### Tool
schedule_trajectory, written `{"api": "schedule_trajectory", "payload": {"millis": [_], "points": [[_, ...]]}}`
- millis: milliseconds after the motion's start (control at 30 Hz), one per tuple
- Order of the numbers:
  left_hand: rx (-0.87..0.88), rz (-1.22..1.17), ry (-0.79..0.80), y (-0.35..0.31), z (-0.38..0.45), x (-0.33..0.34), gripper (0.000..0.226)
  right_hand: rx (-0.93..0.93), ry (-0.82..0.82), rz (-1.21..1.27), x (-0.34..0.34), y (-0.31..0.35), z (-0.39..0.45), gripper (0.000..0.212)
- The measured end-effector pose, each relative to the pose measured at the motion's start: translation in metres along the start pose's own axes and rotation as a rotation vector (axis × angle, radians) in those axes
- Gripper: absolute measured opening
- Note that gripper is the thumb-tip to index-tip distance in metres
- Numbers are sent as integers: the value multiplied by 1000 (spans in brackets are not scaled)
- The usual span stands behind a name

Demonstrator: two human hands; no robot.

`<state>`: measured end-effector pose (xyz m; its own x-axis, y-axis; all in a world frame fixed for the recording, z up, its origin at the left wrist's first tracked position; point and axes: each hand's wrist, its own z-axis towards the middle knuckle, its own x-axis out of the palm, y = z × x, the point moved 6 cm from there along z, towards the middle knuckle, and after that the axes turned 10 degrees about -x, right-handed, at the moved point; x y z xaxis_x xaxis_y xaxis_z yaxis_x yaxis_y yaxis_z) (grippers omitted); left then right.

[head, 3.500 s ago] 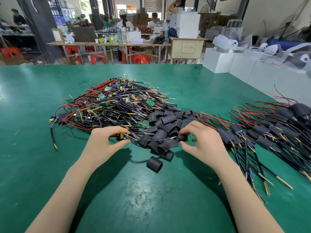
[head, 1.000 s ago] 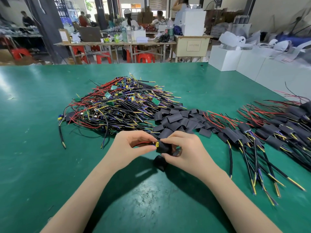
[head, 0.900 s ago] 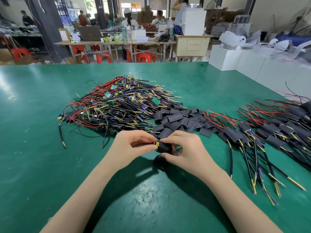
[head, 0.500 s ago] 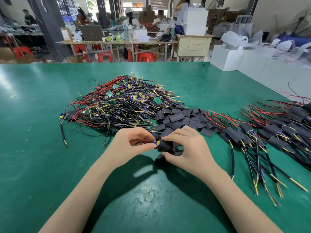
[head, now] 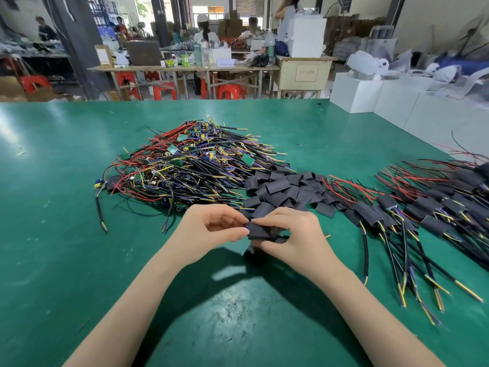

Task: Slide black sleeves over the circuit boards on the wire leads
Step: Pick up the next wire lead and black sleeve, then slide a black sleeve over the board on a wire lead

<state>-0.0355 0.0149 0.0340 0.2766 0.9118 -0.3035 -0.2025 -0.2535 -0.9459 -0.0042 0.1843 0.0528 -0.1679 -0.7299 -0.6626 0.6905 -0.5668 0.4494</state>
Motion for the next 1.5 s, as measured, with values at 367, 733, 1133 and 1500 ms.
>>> {"api": "schedule_trajectory", "payload": {"millis": [367,733,1133,1500], "points": [[11,12,-54,-3,0,-6,18,171,169,-139,-2,-17,-4,25],[-17,-11,9,2,1,4,16,101,263,-325,13,-12,-5,51],[62,23,-80,-1,2,-5,12,3,-25,-171,-15,-1,0,30],[93,-29,-393,-4,1,-42,9,543,-485,-822,-126,-70,-40,20]]}}
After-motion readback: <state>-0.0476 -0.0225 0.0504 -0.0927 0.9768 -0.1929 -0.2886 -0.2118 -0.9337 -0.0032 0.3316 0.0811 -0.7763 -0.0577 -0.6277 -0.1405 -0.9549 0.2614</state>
